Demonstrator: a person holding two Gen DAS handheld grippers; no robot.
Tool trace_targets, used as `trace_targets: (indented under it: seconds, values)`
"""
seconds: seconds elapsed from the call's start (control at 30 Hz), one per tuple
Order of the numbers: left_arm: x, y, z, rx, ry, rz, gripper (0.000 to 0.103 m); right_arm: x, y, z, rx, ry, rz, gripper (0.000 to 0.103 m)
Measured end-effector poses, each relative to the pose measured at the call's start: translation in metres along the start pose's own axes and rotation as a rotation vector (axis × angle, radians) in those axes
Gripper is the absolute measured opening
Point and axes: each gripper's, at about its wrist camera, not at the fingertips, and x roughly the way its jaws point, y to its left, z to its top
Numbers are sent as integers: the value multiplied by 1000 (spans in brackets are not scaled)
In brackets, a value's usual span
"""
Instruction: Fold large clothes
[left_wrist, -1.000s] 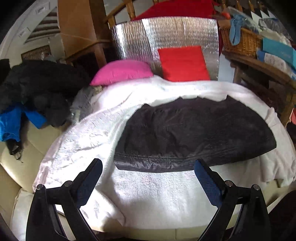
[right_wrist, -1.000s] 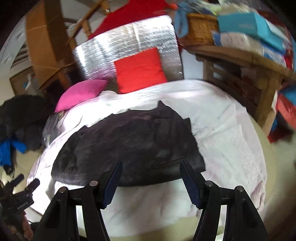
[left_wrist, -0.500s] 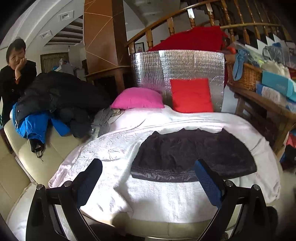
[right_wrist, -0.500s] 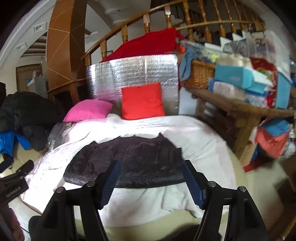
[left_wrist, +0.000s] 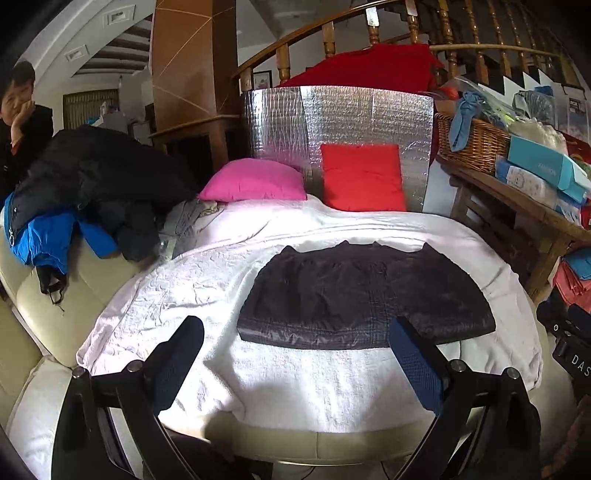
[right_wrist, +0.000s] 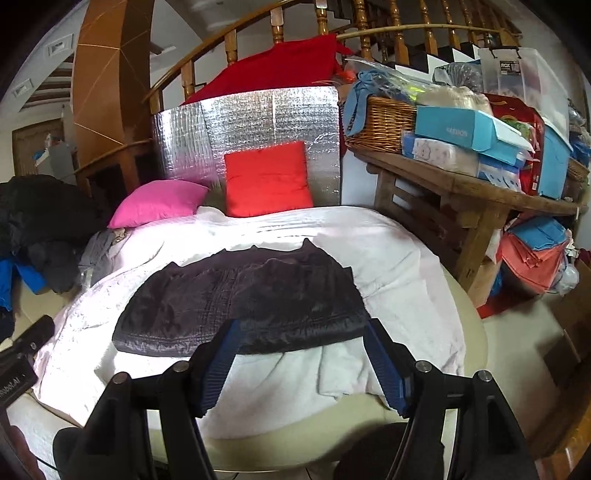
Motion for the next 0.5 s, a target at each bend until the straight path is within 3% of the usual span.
trace_targets:
  seconds: [0.5]
  values:
    - [-3,13,1,-21,-3,-6,100,5,25,-3,-38,8,1,73]
